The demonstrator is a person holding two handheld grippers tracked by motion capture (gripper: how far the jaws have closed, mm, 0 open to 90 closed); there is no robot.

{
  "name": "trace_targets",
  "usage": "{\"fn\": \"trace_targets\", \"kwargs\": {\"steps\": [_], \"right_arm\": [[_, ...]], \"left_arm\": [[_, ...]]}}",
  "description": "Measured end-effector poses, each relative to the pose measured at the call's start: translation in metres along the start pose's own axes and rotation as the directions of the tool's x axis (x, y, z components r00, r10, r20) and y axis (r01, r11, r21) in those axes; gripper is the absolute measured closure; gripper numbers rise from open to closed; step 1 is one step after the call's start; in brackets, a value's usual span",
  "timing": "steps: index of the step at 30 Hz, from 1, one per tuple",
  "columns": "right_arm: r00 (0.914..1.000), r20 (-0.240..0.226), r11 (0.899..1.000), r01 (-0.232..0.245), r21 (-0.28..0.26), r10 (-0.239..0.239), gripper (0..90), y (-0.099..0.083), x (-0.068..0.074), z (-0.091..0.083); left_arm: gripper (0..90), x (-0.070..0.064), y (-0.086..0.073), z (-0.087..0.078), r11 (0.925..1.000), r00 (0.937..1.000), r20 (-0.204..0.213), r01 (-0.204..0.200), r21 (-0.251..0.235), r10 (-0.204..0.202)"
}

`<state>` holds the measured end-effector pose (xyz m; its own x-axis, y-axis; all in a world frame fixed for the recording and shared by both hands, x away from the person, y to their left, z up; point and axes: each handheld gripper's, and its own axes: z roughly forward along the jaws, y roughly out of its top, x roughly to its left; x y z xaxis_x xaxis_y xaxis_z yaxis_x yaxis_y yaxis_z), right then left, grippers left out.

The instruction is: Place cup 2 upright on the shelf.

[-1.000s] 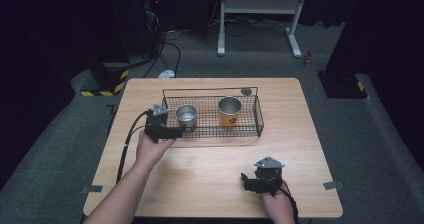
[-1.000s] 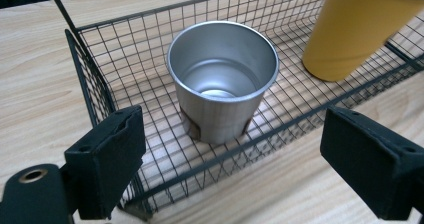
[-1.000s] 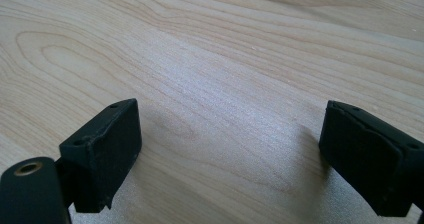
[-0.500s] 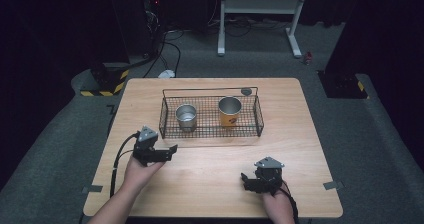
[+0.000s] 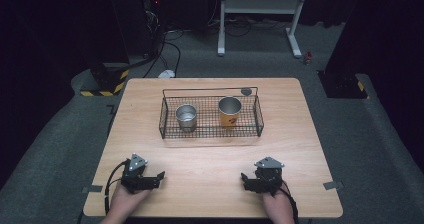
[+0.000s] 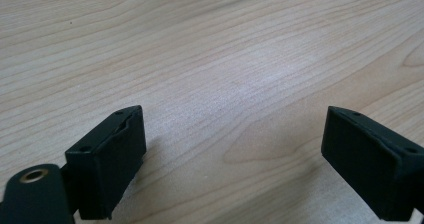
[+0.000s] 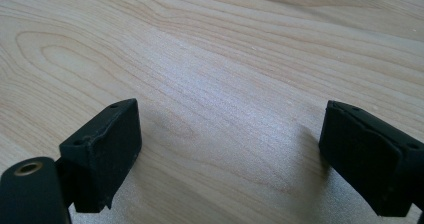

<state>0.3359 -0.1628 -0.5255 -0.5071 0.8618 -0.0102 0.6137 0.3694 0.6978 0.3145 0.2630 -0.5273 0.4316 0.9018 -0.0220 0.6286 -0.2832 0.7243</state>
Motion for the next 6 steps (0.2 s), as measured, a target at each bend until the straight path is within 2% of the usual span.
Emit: {"fn": "trace_targets", "kwargs": {"steps": [2,6], "right_arm": [[1.0,-0.001,1.0,-0.003,0.002,0.003,9.9,-0.0001,0.0003,-0.0001],[1.0,0.0,1.0,-0.002,0.0,0.002,9.9,-0.0001,0.0001,0.0]], "left_arm": [[9.6,-0.0037,-0.0008,0.0014,0.9996,0.999,-0.034,-0.028,0.005,0.028],[6.6,-0.003,-0.002,0.0019,0.9999,0.9993,-0.036,-0.013,0.007,0.013]]}}
